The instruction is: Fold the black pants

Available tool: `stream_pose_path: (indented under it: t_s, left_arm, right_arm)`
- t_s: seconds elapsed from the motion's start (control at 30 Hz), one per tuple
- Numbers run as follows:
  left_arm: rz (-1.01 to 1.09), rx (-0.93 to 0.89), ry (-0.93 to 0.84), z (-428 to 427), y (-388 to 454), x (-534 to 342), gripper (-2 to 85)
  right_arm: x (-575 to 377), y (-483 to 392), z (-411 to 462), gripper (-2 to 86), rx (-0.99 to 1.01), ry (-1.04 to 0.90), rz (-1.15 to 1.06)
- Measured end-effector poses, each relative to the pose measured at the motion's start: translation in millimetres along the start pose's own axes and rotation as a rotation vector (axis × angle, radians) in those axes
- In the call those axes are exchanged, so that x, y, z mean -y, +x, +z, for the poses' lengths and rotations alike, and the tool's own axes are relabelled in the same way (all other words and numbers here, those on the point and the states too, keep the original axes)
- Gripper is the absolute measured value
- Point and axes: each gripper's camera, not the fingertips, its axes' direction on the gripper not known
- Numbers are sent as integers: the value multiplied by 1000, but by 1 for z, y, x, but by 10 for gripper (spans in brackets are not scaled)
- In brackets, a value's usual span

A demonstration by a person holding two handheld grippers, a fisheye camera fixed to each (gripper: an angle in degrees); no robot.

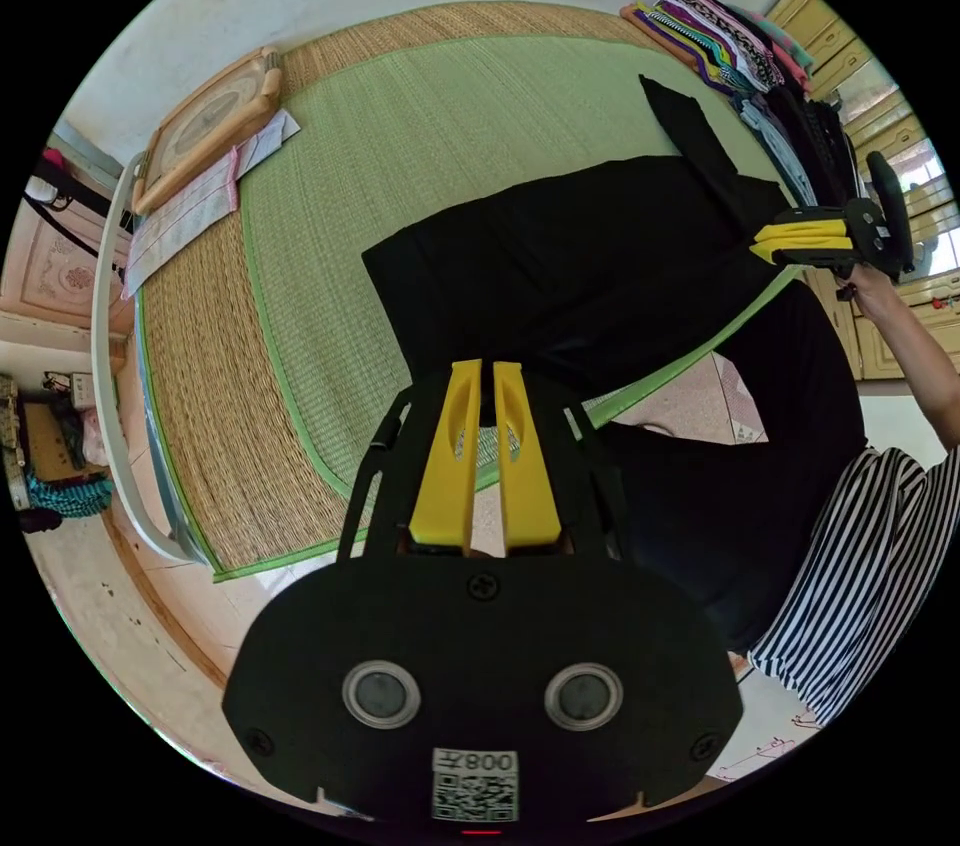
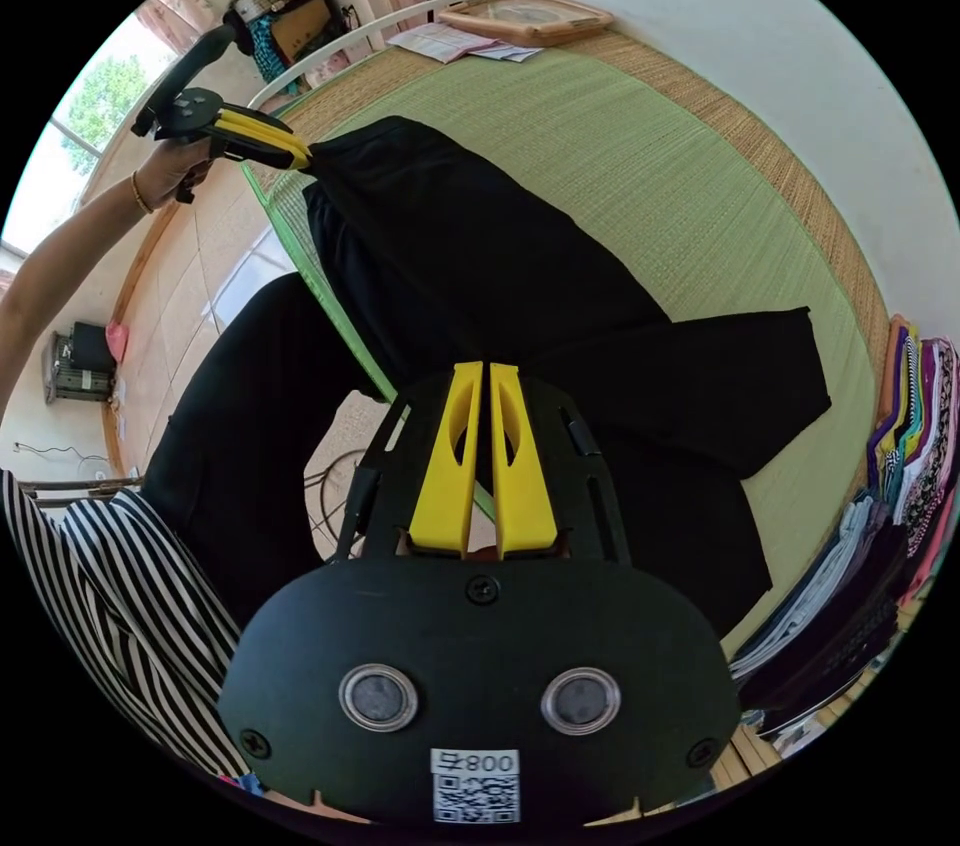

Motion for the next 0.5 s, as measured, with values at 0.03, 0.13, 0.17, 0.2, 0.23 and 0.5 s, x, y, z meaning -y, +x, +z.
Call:
stream_pose_path:
  t_s: [0.03, 0.13, 0.17, 0.2, 0.23, 0.5]
  left_arm:
    - [3, 9, -11, 3, 0, -3, 19]
    - [7, 15, -35, 9, -3, -11, 20]
    - [8, 16, -44, 12, -5, -14, 20]
    - [8, 17, -49, 14, -6, -16, 20]
    - [10, 19, -57, 17, -7, -19, 20]
    - [30, 45, -107, 37, -20, -39, 19]
  right_arm:
    - [-3, 1, 4, 10, 6, -2, -1]
    - [-7, 5, 15, 10, 14, -21, -11]
    - [-9, 7, 20, 10, 11, -34, -18]
    - [-10, 8, 22, 10, 9, -38, -22]
    - [-11, 10, 26, 10, 6, -44, -24]
    - [-19, 35, 47, 10, 35, -85, -19]
